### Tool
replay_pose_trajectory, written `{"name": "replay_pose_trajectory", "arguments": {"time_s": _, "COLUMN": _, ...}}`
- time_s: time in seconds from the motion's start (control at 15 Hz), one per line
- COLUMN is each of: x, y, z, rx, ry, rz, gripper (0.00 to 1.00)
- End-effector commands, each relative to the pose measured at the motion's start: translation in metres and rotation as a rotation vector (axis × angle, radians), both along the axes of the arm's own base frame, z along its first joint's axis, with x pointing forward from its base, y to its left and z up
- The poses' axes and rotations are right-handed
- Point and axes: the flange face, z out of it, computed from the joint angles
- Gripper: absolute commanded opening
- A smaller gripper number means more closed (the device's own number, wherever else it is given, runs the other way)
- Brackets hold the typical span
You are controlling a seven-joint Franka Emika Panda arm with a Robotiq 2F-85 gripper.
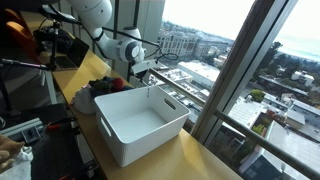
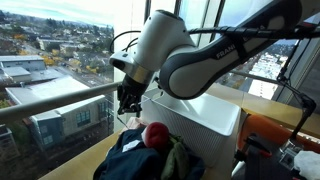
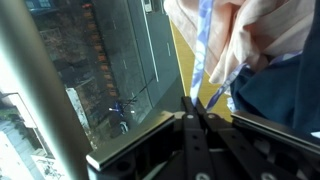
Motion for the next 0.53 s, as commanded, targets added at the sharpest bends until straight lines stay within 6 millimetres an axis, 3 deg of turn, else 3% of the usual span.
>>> {"name": "replay_pose_trajectory", "arguments": {"time_s": 0.0, "x": 0.0052, "y": 0.0031, "z": -0.0018, "rx": 0.049, "ry": -0.038, "rz": 0.028, "gripper": 0.0}}
{"name": "replay_pose_trajectory", "arguments": {"time_s": 0.47, "x": 0.0026, "y": 0.0114, "z": -0.0053, "rx": 0.074, "ry": -0.058, "rz": 0.108, "gripper": 0.0}}
